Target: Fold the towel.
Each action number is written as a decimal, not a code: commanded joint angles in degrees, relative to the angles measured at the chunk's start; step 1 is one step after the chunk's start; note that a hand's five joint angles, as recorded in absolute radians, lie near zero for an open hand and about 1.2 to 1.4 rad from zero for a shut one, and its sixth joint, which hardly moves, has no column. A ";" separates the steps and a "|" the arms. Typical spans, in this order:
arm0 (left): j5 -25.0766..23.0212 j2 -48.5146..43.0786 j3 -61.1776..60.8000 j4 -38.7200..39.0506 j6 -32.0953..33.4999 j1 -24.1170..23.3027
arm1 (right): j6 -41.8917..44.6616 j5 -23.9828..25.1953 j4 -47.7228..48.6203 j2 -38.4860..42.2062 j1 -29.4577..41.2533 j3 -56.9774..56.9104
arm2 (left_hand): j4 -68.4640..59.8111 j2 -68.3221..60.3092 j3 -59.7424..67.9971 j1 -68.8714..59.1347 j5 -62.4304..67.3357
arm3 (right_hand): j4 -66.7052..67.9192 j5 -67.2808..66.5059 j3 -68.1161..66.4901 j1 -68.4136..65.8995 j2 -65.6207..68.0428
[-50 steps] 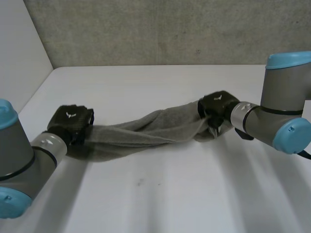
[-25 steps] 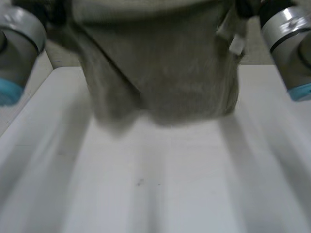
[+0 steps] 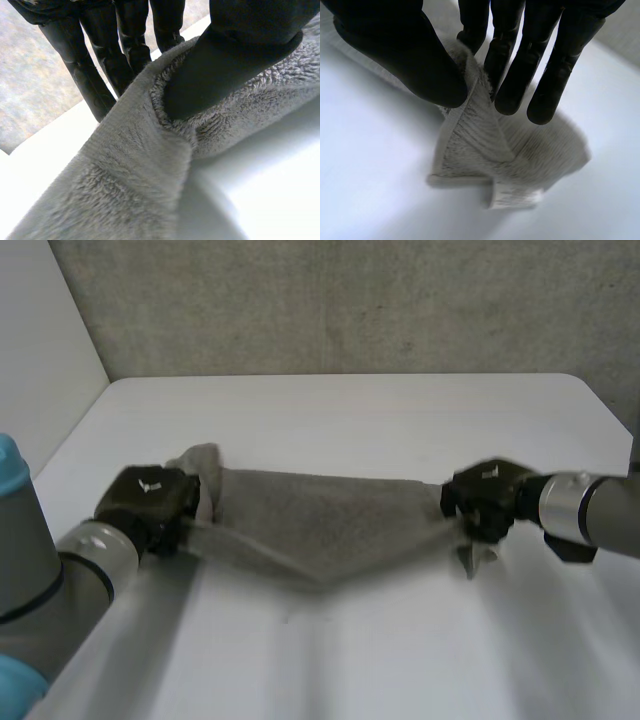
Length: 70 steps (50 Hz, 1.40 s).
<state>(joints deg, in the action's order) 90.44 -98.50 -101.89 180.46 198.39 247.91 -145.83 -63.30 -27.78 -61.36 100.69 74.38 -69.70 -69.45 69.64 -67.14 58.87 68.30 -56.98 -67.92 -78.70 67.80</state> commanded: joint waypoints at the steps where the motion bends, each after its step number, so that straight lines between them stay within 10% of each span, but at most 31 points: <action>1: 0.00 2.00 0.73 0.16 0.77 -0.76 | -5.05 -0.34 6.59 0.46 -1.11 5.16 | -10.30 -10.55 10.36 -12.86 11.13 | 11.70 -13.02 -12.08 -1.30 12.20; 16: 0.18 2.35 3.89 0.94 0.42 -0.06 | -18.43 -0.25 21.61 -4.81 -2.43 20.35 | -10.30 -10.55 10.36 -12.86 11.13 | -28.06 26.75 27.68 38.47 -27.56; 26: 0.27 1.12 4.33 2.70 0.33 2.57 | -21.16 -0.78 31.56 -6.14 -2.51 29.24 | -10.30 -10.55 10.36 -12.86 11.13 | -31.13 29.82 30.75 41.54 -30.63; 49: 0.09 0.07 3.98 2.79 -2.48 5.39 | -15.18 -9.48 40.62 -3.33 -3.22 28.81 | -10.30 -10.55 10.36 -12.86 11.13 | -23.40 22.08 23.02 33.80 -22.89; 54: 0.09 -0.02 3.54 2.79 -2.48 5.30 | -15.36 -8.60 40.70 -3.06 -3.83 27.93 | -10.30 -10.55 10.36 -12.86 11.13 | 11.59 -12.90 -11.97 -1.19 12.09; 60: 0.09 -0.02 3.19 2.79 -2.57 5.30 | -16.33 -8.60 39.74 -3.68 -3.92 25.82 | -10.30 -10.55 10.36 -12.86 11.13 | 11.70 -13.02 -12.08 -1.30 12.20; 70: 0.00 3.56 4.07 -0.71 -1.60 4.69 | -12.83 0.53 12.55 -14.91 -5.94 9.86 | -10.30 -10.55 10.36 -12.86 11.13 | 11.70 -13.02 -12.08 -1.30 12.20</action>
<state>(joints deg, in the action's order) 90.47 -98.08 -98.61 182.66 196.02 253.06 -162.87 -69.01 5.19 -68.35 95.77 95.27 -69.71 -69.51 69.65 -67.14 58.87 68.15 -56.30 -67.85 -77.81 67.81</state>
